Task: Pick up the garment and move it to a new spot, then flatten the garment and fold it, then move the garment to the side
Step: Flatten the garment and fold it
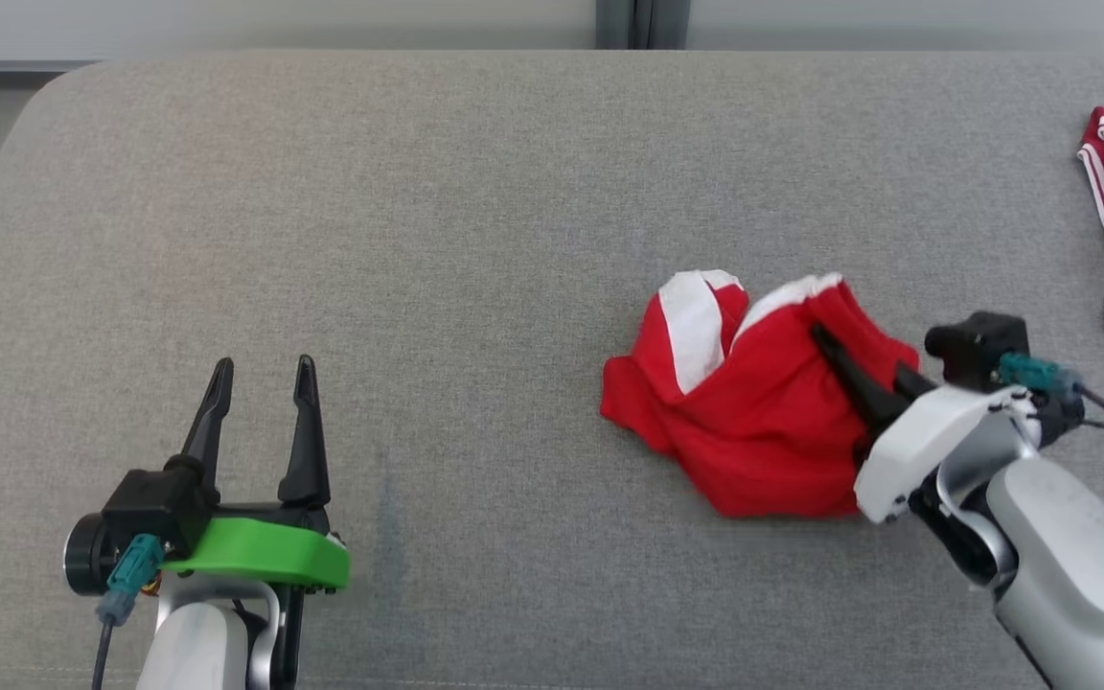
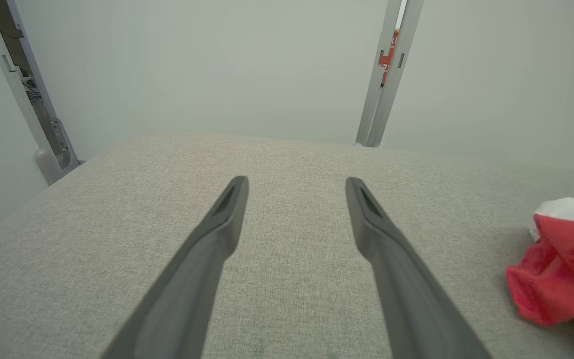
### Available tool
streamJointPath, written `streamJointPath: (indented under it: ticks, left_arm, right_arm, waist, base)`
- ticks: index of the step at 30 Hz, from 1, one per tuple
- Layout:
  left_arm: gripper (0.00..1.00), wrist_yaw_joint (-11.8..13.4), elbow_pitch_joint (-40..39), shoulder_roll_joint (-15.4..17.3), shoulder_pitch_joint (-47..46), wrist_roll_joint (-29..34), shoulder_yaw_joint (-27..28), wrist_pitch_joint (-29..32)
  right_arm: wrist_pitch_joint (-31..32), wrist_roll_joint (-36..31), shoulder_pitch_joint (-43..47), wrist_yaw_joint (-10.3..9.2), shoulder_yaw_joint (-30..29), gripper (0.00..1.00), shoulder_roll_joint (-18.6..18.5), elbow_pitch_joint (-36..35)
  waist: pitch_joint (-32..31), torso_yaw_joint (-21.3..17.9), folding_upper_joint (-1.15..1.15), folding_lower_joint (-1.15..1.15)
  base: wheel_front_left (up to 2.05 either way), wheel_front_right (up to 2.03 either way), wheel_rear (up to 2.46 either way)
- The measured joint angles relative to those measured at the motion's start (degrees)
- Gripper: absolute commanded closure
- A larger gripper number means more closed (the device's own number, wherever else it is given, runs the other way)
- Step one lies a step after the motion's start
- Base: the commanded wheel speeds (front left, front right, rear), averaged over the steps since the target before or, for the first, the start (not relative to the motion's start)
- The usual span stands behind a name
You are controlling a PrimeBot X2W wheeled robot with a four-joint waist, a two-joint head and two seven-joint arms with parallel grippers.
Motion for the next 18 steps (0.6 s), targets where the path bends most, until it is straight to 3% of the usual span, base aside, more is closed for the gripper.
streamJointPath:
  ticks: [7, 18]
  left_arm:
    - [0.0, 0.08, 0.13, -0.01, -1.76, -0.52, -0.7, 0.0]
    - [0.0, 0.75, 0.31, -0.01, -2.31, -1.36, -0.81, 0.0]
  right_arm:
    - [-4.55, -5.36, -11.87, -0.01, -0.23, 1.0, 1.36, 4.67]
    - [-11.39, -13.69, -35.07, 0.0, 4.31, 1.0, 9.18, 14.8]
  waist:
    - [1.43, 1.53, 0.0, 0.0]
    - [2.64, 4.45, 0.0, 0.0]
  base:
    - [0.0, 0.0, 0.0]
    - [0.0, 0.0, 0.0]
